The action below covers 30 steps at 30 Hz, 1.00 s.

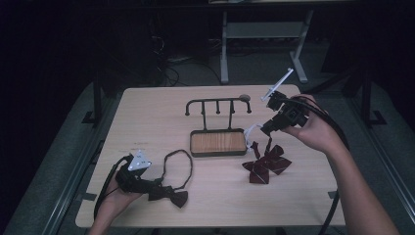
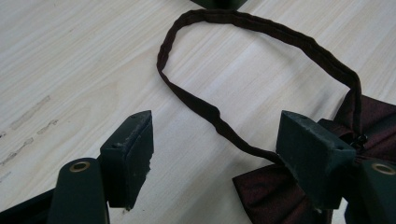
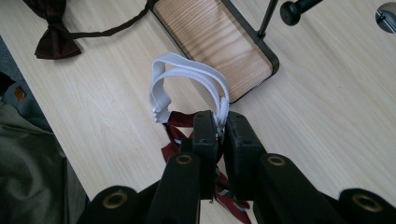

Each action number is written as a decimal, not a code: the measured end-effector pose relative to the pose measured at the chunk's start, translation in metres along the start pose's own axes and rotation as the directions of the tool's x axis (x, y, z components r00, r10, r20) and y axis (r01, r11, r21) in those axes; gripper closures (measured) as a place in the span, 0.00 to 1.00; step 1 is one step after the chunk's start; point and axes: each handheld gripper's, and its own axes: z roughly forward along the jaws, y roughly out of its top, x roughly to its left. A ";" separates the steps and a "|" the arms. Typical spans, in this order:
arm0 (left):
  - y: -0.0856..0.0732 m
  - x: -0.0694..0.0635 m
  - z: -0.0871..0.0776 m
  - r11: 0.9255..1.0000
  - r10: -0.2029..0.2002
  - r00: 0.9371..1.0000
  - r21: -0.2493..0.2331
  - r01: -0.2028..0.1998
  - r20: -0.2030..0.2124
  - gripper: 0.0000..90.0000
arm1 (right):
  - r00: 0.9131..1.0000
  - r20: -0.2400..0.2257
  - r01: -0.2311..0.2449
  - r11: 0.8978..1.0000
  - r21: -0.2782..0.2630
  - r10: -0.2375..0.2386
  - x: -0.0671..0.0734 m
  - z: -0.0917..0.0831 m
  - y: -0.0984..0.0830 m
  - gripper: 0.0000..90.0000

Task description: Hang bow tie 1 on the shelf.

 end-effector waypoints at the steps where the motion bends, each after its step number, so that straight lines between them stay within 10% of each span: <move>1: 0.000 0.000 0.000 1.000 0.002 1.000 -0.002 -0.002 0.000 0.31 | 1.000 0.000 0.000 1.000 -0.001 0.000 0.000 -0.001 0.001 0.92; 30: 0.002 -0.001 -0.002 1.000 0.007 1.000 -0.014 -0.007 0.001 0.31 | 1.000 -0.003 0.027 1.000 -0.010 -0.027 0.004 -0.006 0.019 0.93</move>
